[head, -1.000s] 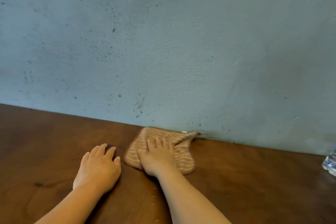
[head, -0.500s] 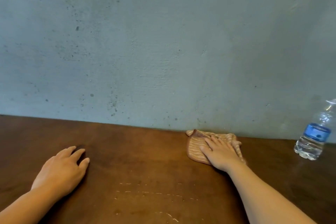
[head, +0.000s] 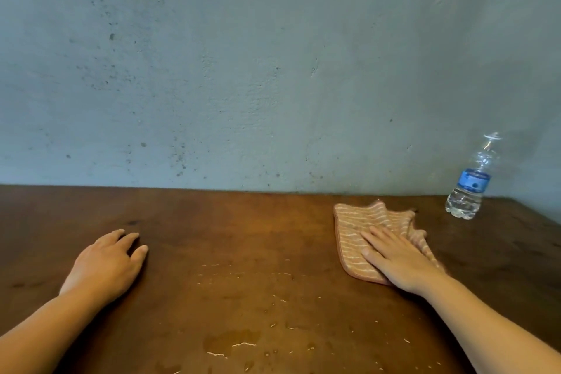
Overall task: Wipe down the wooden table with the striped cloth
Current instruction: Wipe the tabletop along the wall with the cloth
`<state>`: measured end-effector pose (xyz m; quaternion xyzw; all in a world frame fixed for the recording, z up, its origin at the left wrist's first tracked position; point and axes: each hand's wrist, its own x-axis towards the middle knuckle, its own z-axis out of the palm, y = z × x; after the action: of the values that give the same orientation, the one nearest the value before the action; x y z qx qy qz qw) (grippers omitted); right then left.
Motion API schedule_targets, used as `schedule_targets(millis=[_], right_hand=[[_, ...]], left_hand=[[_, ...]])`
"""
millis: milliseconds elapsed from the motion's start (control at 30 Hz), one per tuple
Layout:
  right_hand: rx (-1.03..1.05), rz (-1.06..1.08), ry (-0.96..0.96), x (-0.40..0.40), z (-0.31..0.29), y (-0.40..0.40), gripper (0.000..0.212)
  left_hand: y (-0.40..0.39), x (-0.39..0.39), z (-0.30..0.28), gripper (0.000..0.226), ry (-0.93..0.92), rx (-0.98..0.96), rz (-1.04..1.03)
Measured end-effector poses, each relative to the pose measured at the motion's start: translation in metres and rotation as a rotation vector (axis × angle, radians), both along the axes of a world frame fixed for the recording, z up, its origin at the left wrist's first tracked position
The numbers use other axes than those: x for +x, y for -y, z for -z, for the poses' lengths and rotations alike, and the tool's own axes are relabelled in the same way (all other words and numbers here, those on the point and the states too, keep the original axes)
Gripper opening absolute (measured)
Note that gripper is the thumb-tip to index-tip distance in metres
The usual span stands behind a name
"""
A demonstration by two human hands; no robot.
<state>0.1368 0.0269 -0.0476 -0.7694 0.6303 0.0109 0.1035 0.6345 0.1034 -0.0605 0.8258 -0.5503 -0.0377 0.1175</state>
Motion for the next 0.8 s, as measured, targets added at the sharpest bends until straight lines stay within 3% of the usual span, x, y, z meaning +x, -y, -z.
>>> schedule_targets(millis=[133, 267, 300, 433, 533, 667, 800], right_hand=[[0.031, -0.012, 0.043, -0.001, -0.009, -0.075, 0.087], [-0.004, 0.189, 0.358, -0.002, -0.029, -0.120, 0.108], [-0.048, 0.247, 0.348, -0.001, -0.030, -0.118, 0.103], [-0.136, 0.289, 0.008, 0.022, -0.006, -0.093, 0.077], [-0.087, 0.303, 0.034, 0.053, 0.000, -0.079, 0.102], [-0.097, 0.310, 0.031, 0.128, 0.011, -0.073, 0.077], [-0.103, 0.112, 0.109, 0.248, 0.014, -0.088, 0.067]], left_hand=[[-0.024, 0.000, -0.004, 0.056, -0.051, 0.012, 0.087], [-0.060, 0.022, -0.007, 0.056, 0.035, -0.005, 0.113], [-0.068, 0.029, -0.008, 0.056, 0.046, -0.004, 0.108], [-0.094, 0.057, -0.006, 0.060, 0.067, 0.020, 0.082], [-0.100, 0.057, -0.001, 0.061, 0.094, 0.014, 0.095], [-0.096, 0.058, 0.001, 0.061, 0.079, 0.002, 0.101], [-0.095, 0.061, 0.004, 0.061, 0.057, 0.005, 0.102]])
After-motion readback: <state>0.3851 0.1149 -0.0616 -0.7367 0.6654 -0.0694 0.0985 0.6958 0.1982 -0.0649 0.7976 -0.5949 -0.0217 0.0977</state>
